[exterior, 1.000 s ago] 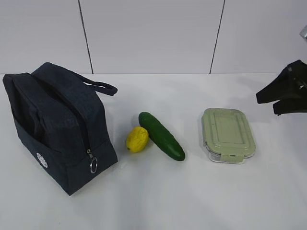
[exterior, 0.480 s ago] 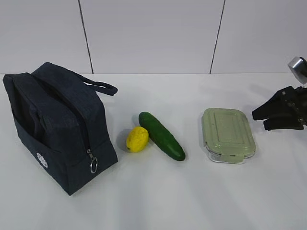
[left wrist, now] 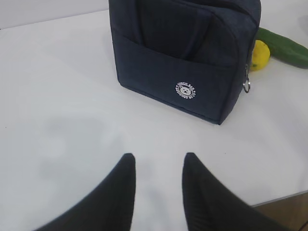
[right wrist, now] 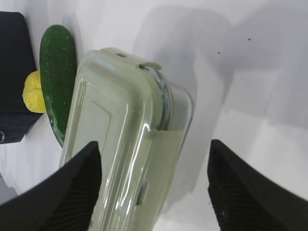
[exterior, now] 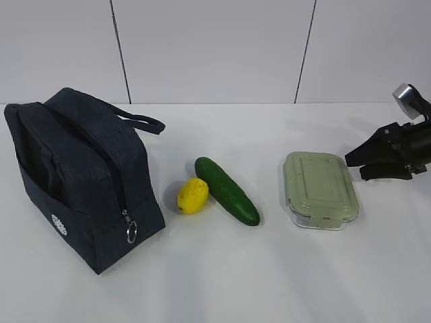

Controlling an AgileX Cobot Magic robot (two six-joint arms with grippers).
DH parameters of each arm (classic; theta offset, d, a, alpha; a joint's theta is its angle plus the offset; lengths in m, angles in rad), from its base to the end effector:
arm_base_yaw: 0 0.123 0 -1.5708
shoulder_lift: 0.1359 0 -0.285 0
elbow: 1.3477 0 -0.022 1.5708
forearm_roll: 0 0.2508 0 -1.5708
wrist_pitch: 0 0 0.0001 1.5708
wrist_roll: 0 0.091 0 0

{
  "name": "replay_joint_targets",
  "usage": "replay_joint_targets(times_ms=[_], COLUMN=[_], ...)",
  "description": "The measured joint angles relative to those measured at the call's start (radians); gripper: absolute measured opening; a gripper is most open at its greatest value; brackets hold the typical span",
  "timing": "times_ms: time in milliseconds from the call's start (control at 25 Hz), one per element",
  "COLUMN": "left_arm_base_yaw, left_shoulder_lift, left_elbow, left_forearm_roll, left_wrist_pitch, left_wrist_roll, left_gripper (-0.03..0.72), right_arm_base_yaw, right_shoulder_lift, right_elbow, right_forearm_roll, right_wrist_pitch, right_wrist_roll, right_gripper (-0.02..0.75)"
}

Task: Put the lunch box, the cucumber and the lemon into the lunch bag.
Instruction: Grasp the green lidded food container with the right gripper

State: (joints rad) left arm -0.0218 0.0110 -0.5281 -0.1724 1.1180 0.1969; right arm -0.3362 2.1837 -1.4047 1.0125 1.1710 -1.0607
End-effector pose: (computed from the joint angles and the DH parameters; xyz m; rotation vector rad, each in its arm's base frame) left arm -0.0098 -0.0138 0.2815 0.2419 2.0593 -0.1002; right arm 0.4011 -0.0648 0.1320 -0.2026 2.5537 1.1349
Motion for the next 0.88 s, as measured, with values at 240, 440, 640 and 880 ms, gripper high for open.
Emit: replay_joint_targets(times_ms=[240, 440, 640, 880], left_arm_base_yaw=[0.000, 0.000, 0.000, 0.000], left_shoulder_lift=[0.000, 0.000, 0.000, 0.000], left_elbow=[0.000, 0.000, 0.000, 0.000], left_forearm_roll=[0.000, 0.000, 0.000, 0.000], left_wrist_pitch=[0.000, 0.000, 0.000, 0.000], left_wrist_roll=[0.000, 0.000, 0.000, 0.000], left_gripper=[0.242, 0.242, 0.242, 0.242], right_arm_base_yaw=[0.049, 0.063, 0.076, 0.079], right_shoulder_lift=[0.008, 0.008, 0.008, 0.008], right_elbow=[0.000, 0.000, 0.000, 0.000], right_forearm_roll=[0.000, -0.008, -0.016, -0.036], right_wrist_pitch=[0.000, 0.000, 0.000, -0.002], right_wrist_roll=[-0.008, -0.009, -0.009, 0.024], right_gripper=[0.524, 0.550, 0.568, 0.569])
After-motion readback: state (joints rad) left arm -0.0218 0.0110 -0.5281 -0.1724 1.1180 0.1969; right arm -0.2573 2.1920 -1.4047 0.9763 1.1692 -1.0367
